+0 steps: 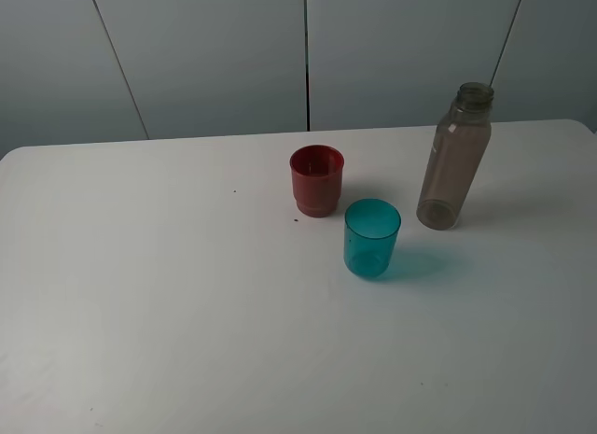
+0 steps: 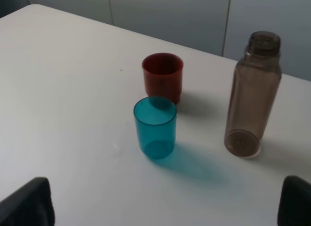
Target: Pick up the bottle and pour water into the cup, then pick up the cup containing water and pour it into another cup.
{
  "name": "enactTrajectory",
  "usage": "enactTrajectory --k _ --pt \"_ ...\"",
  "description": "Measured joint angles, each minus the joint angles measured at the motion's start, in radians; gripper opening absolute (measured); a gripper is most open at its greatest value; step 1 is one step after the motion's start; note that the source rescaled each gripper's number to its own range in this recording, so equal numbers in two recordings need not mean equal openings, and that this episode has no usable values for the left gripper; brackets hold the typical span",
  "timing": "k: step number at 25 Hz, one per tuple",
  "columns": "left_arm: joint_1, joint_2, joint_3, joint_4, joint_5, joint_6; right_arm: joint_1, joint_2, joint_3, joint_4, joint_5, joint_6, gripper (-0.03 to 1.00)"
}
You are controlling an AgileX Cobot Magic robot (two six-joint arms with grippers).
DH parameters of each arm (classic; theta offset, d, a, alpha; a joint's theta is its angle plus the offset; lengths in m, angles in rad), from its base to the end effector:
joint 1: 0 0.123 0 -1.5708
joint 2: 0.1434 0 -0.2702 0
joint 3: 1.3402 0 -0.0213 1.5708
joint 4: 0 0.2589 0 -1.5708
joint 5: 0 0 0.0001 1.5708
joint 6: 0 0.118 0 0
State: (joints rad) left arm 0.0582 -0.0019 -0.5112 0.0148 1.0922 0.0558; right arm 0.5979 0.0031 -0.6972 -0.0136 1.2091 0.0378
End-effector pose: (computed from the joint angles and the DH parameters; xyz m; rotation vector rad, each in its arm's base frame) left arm 0.0379 0.0038 0.2691 -0.0036 2.0638 0.0881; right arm 0.0081 0.0037 0.3108 -0.5551 1.9423 0.3908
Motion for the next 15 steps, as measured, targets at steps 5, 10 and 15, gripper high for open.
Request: enactTrajectory --k 5,10,15 --pt "0.0 0.0 0.0 0.0 0.0 0.0 0.0 -0.002 0.043 0.014 0.004 -0.009 0.99" --pt "0.0 0.0 0.0 0.0 0.0 0.0 0.0 -0.002 0.132 0.006 -0.001 -0.009 0.99" --pt "0.0 0.0 0.0 0.0 0.0 0.0 -0.004 -0.002 0.161 0.002 -0.053 -0.009 0.99"
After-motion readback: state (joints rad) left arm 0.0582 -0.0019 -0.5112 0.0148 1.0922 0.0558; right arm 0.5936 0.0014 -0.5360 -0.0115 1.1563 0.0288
